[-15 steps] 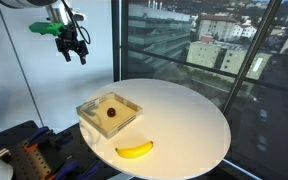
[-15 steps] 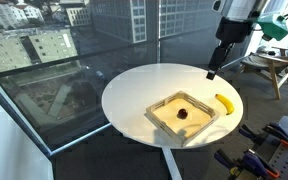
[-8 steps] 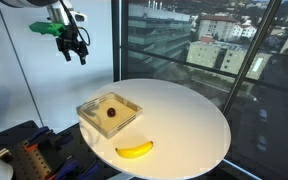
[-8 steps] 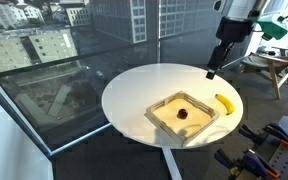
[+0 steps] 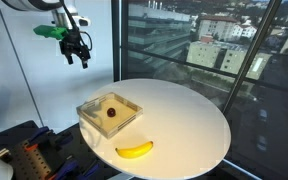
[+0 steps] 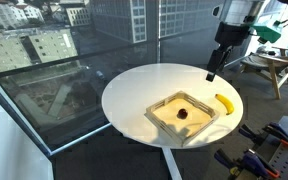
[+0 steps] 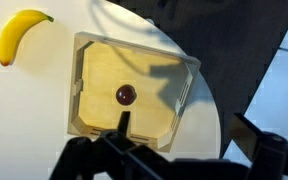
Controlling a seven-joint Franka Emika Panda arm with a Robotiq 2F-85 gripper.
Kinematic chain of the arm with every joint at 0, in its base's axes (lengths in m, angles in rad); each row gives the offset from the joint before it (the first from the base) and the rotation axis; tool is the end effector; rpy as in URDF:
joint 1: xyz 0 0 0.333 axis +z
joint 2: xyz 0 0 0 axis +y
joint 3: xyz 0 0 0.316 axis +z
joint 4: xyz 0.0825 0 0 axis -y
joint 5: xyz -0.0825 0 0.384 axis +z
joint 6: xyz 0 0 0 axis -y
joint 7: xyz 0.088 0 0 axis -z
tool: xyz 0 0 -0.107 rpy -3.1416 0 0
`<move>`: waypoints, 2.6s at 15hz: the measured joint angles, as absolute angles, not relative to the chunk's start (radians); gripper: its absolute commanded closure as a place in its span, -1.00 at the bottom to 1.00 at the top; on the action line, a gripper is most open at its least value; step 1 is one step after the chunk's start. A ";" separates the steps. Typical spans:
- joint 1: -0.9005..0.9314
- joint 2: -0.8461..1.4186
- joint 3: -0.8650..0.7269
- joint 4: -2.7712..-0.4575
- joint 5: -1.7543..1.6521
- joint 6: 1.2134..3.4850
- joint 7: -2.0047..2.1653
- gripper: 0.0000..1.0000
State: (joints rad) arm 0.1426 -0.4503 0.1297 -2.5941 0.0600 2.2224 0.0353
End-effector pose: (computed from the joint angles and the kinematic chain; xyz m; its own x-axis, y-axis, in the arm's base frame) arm 0.3855 0.1090 0.4133 0.9788 0.1901 0.0764 0.1904 -0.9817 0.0033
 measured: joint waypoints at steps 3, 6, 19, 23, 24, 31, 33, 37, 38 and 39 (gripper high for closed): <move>0.136 -0.432 0.119 -2.590 0.060 2.222 0.036 -1.00; 0.126 -0.412 0.107 -2.584 0.060 2.222 0.036 -1.00; 0.061 -0.283 0.095 -2.479 0.028 2.226 0.037 -1.00; 0.049 -0.230 0.093 -2.433 0.006 2.228 0.041 -1.00; 0.047 -0.218 0.092 -2.423 0.004 2.230 0.042 -1.00; 0.038 -0.130 0.073 -2.351 0.001 2.253 0.046 -1.00; 0.038 -0.108 0.069 -2.333 0.001 2.256 0.047 -1.00; 0.038 -0.064 0.062 -2.301 0.001 2.260 0.052 -1.00; 0.038 -0.053 0.060 -2.295 0.001 2.261 0.052 -1.00; 0.038 -0.042 0.059 -2.288 0.001 2.264 0.053 -1.00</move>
